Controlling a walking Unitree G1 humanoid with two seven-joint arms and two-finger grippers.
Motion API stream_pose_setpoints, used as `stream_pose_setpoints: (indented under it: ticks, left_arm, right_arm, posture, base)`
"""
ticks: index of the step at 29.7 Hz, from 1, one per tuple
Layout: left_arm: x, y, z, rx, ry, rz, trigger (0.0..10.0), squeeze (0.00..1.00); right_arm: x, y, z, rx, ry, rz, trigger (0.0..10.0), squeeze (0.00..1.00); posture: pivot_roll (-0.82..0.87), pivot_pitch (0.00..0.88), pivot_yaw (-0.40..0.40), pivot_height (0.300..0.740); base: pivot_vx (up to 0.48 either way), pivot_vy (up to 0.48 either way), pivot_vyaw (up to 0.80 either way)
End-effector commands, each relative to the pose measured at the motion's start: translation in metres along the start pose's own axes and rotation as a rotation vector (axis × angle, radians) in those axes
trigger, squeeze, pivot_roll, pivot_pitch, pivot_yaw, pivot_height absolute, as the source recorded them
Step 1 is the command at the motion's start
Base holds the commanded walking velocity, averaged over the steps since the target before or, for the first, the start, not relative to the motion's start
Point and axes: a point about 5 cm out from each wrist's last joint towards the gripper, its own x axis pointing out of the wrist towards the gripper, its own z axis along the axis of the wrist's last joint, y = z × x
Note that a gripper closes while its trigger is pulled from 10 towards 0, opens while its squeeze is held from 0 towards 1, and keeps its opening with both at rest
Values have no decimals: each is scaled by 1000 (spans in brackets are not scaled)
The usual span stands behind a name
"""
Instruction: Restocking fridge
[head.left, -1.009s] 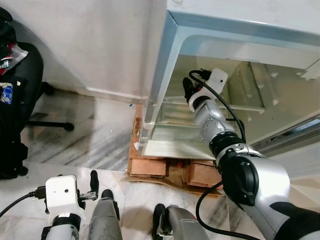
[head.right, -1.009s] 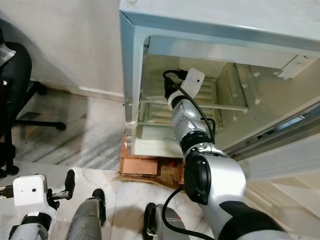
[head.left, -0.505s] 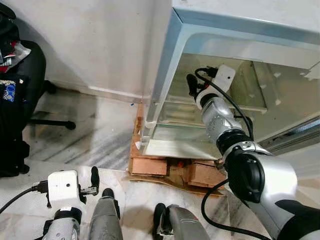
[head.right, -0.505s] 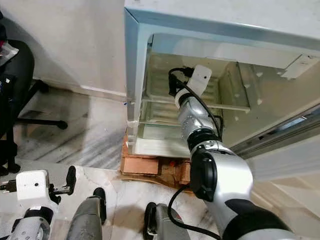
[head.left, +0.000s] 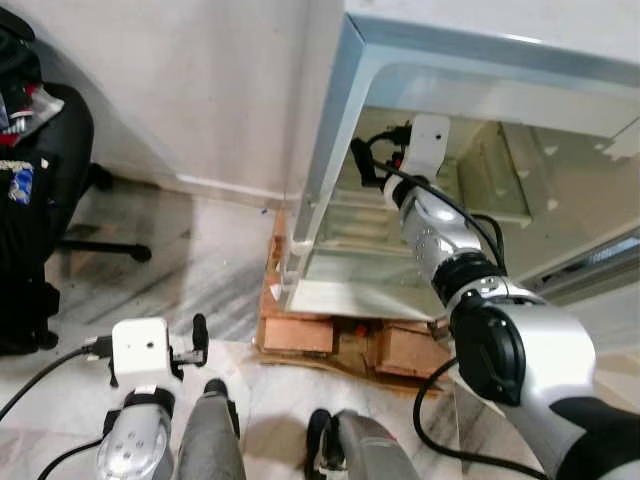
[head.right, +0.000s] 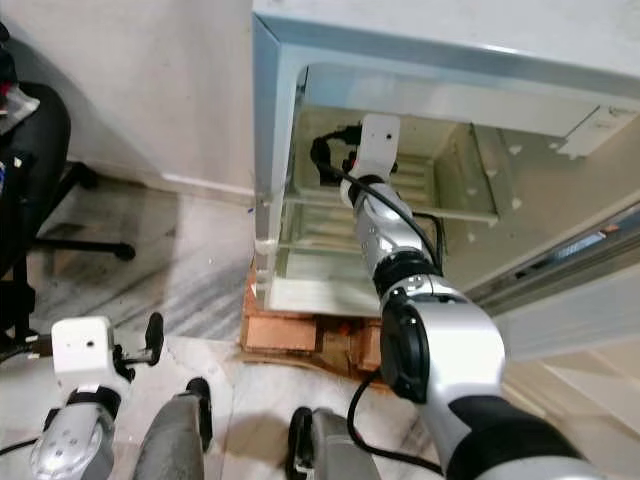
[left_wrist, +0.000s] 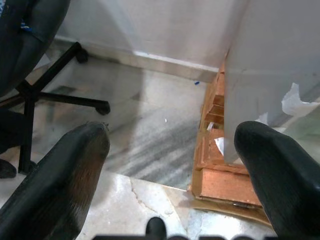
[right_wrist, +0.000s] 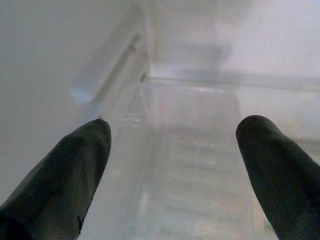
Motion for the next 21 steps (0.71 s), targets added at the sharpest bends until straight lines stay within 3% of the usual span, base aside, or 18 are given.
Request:
stream_pose_setpoints:
  ticks: [1,6,7,9,10,11,21]
  left_arm:
    - [-1,0,-7,1,23,-1,10000,0]
    - [7,0,-7,13,11,-10,10000,0]
    - [9,1,-7,14,9,-11,10000,0]
    - [11,1,-7,17,4,-13,10000,0]
    - [13,1,-7,18,3,-13,10000,0]
    - [16,1,-6,18,-3,-14,10000,0]
    - [23,-2,-5,27,-22,-26,10000,0]
  right_arm:
    - [-3,-8,1,-23,-24,2,10000,1000]
    - [-9,-16,-4,-71,-58,21,10000,1000]
    - [-10,-17,-5,-86,-65,22,10000,945]
    - [-13,-20,-8,-100,-82,20,10000,439]
    - [-14,-21,-8,-102,-86,19,10000,439]
    - [-16,-22,-8,-123,-110,26,10000,0]
    - [-22,-30,-12,-126,-138,-11,10000,0]
  posture:
    - [239,168,-145,740]
    - [224,131,-138,740]
    - [220,122,-136,740]
    - [217,109,-132,740]
    - [216,106,-131,740]
    - [211,99,-128,740]
    - [210,78,-123,740]
  base:
    - [0,0,0]
    - [0,0,0]
    - [0,0,0]
    - [0,0,0]
    - [0,0,0]
    - [0,0,0]
    - [0,0,0]
